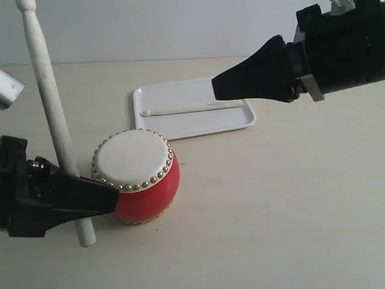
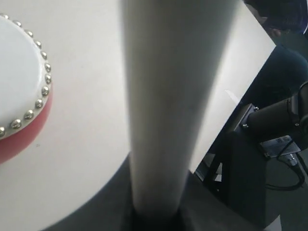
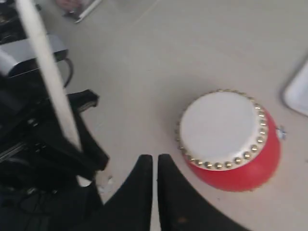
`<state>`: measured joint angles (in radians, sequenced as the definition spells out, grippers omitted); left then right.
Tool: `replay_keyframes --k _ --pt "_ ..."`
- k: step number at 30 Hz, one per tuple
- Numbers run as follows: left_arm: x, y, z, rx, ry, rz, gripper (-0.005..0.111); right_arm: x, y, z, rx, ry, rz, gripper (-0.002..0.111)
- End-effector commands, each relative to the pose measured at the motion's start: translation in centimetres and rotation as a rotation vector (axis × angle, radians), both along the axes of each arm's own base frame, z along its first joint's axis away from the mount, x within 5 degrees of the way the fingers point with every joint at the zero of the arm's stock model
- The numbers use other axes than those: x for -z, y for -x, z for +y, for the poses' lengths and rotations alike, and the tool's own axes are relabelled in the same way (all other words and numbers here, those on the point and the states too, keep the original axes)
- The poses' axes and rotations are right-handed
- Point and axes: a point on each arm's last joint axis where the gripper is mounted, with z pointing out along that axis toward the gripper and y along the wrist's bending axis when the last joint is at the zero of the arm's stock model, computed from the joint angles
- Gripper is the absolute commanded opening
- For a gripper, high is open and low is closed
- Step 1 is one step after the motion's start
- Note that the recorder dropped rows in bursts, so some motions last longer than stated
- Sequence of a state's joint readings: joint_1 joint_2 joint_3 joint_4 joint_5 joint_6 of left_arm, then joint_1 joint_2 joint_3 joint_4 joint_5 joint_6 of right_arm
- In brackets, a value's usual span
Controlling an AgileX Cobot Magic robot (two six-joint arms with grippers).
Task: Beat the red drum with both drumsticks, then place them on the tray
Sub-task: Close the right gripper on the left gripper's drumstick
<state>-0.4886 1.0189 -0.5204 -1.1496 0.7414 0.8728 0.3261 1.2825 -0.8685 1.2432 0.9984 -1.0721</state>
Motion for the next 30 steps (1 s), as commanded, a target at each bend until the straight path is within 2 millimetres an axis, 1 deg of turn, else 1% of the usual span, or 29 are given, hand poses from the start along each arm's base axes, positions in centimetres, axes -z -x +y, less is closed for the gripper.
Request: replay_keyframes --k 1,2,4,7,8,14,16,19,22,30 --pt "0.1 -0.2 -0.5 0.061 0.02 -0.013 0.0 0.6 1.1 2.5 -0.175 -0.068 -0.016 0.027" --pt "0.4 -0.3 -0.6 0.076 0.014 -0.003 0.0 0.9 1.3 3.5 -0.213 -0.095 -0.02 0.036" --pt "0.6 -0.4 -0.8 0.094 0.008 0.0 0.0 1.3 1.6 4.9 -0.256 -0.138 -0.025 0.046" --pt "0.8 -0.4 -0.9 0.126 0.008 -0.036 0.0 2.1 1.7 6.7 -0.286 -0.187 -0.01 0.055" --pt "0.8 -0.3 -0.9 0.148 0.007 -0.05 0.0 2.3 1.7 7.3 -0.305 -0.204 -0.033 0.057" --pt "0.7 0.0 -1.0 0.189 0.015 -0.055 0.0 3.1 1.8 8.9 -0.28 -0.182 -0.101 0.064" --pt "0.7 0.1 -1.0 0.212 0.015 -0.069 0.0 3.0 2.0 9.3 -0.281 -0.185 -0.126 0.064" --pt "0.7 0.1 -1.0 0.218 0.014 -0.077 0.0 2.7 1.9 9.7 -0.234 -0.219 -0.123 0.064" --pt "0.7 0.1 -1.0 0.227 0.012 -0.092 0.0 2.8 1.9 10.0 -0.204 -0.212 -0.125 0.064" --pt "0.7 0.0 -1.0 0.233 0.016 -0.108 0.0 3.4 2.3 10.6 -0.245 -0.22 -0.09 0.064"
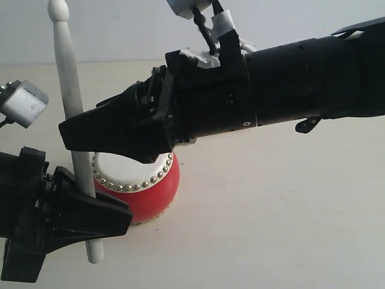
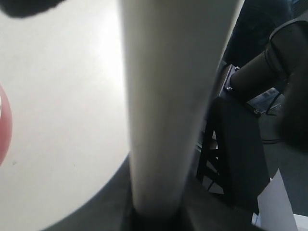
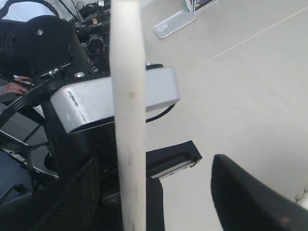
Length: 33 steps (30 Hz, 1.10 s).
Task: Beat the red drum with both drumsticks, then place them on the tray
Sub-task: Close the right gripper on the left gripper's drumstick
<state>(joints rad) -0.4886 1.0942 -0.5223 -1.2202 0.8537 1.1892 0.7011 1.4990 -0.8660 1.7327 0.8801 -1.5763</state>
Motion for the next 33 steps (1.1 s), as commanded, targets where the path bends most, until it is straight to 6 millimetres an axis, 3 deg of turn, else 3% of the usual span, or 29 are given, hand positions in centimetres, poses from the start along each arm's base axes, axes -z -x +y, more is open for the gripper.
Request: replay_keyframes --k 1,12,18,22,25,27,28,30,33 --pt "-0.2 0.0 -0.1 -0.001 0.02 0.003 0.0 0.4 0.4 0.7 -0.028 -0.002 0.014 0.064" --pt "-0.2 0.0 -0.1 -0.001 0.02 0.003 0.0 1.4 0.8 1.5 -0.06 0.022 0.01 0.054" --pt "-0.2 0.0 -0.1 0.003 0.019 -0.003 0.0 1.4 0.8 1.5 -0.061 0.021 0.012 0.031" --pt "-0.1 -0.1 -0.1 0.005 0.014 -0.024 0.0 1.4 0.8 1.5 -0.063 0.02 0.009 0.004" --pt "-0.1 -0.1 -0.1 0.005 0.014 -0.024 0.002 1.4 0.9 1.5 -0.067 0.017 0.01 0.0" --pt "-0.4 -0.1 -0.1 0.007 0.023 -0.027 0.021 1.4 0.9 1.5 -0.066 0.017 0.012 0.0" --pt "-0.7 -0.3 -0.2 0.007 0.028 -0.036 0.041 1.4 0.9 1.5 -0.066 0.017 0.012 0.0" --pt "-1.1 -0.4 -0.3 0.002 0.037 -0.049 0.071 1.5 0.5 1.5 -0.026 0.04 0.0 0.0" --pt "-2.0 -0.5 -0.2 -0.009 0.027 -0.064 0.07 1.2 -1.2 0.2 0.109 0.072 -0.013 0.0"
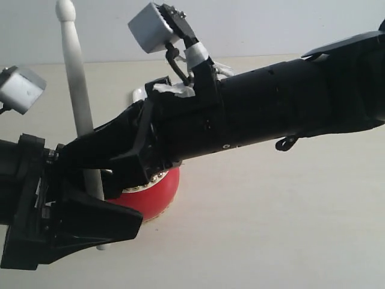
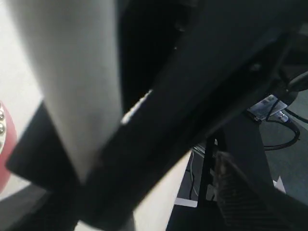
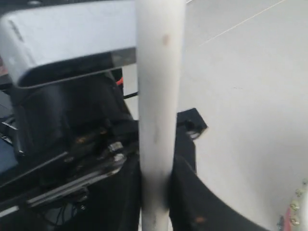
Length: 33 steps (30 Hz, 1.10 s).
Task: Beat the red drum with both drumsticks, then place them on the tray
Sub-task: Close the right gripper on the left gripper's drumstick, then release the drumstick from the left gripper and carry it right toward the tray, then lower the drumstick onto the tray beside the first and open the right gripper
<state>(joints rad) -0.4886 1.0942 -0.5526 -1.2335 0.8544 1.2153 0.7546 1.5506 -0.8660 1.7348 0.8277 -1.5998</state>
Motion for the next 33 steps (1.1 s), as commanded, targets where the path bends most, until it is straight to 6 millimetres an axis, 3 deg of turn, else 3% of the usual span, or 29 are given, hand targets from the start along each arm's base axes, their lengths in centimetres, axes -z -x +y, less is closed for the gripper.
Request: replay_keyframes --k 1,5,10,14,21,27,33 --pt "-1.6 -0.1 0.2 -0.023 -0.017 -0.031 0.064 -1.3 -3.1 -2.4 0.208 0.01 -0.017 0.0" --pt "-2.9 0.3 0.9 -0.042 -0.078 -0.056 0.042 -3.2 -6.8 -5.1 0.336 0.109 -0.085 0.0" --pt "-4.6 1.5 1.9 -0.066 -0.084 -0.138 0.001 -5.0 -11.2 -7.1 0.45 0.321 -0.226 0.0" --pt "-5.7 2.7 2.6 -0.09 -0.052 -0.181 0.0 -5.0 -14.8 -7.1 0.451 0.571 -0.341 0.0" --pt "-6.6 4.8 5.0 -0.239 -0.1 -0.196 0.0 -1.6 -20.8 -5.5 0.32 0.879 -0.465 0.0" --pt "-7.4 6.6 8.3 -0.504 -0.14 -0.264 0.0 1.5 -23.5 -2.3 0.167 1.177 -0.707 0.0" --pt "-7.9 8.1 10.3 -0.619 -0.122 -0.35 0.0 5.5 -25.1 -0.1 0.047 1.298 -0.844 0.0"
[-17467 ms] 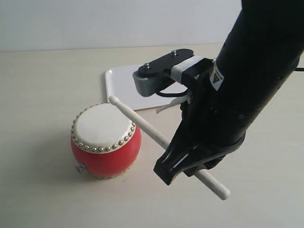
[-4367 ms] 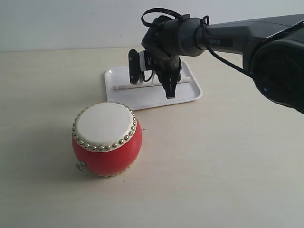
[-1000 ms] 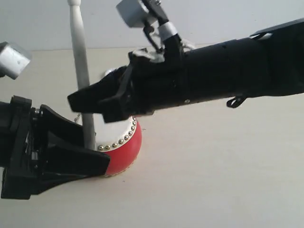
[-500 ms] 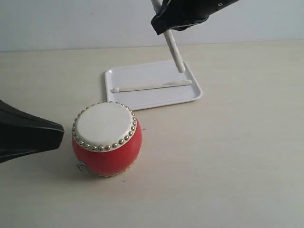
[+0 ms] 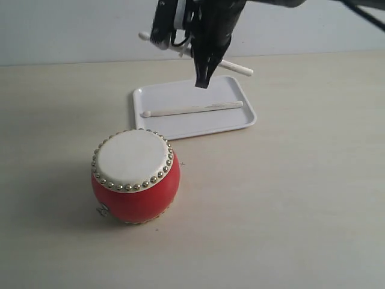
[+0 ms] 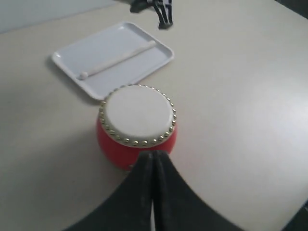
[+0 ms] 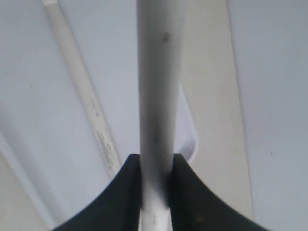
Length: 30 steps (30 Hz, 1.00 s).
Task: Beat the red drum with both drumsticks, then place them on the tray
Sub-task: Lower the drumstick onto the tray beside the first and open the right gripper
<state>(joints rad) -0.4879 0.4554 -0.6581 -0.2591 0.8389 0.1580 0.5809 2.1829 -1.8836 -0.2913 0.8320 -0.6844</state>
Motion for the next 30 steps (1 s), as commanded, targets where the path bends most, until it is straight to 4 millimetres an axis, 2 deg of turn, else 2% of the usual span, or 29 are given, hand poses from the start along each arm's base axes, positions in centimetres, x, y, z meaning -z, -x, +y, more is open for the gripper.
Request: replay_keyframes --k 1,6,12,22,30 --pt "-0.3 0.8 1.0 -0.058 0.016 -0.055 0.0 2.9 -1.5 0.7 -0.082 0.15 -0.053 0.0" --pt "1.1 1.0 1.0 -0.068 -0.005 0.046 0.0 5.5 -2.4 0.3 -0.138 0.302 -0.076 0.0" --pt "2.6 0.9 1.0 -0.065 -0.034 0.099 0.0 6.6 -3.2 1.4 -0.213 0.258 -0.15 0.0" --pt "2.9 0.9 0.9 -0.063 -0.039 0.106 0.0 9.0 -3.3 1.5 -0.238 0.284 -0.117 0.0" --pt "2.9 0.9 0.9 -0.064 -0.038 0.107 0.0 9.9 -3.5 1.8 -0.22 0.243 -0.125 0.0"
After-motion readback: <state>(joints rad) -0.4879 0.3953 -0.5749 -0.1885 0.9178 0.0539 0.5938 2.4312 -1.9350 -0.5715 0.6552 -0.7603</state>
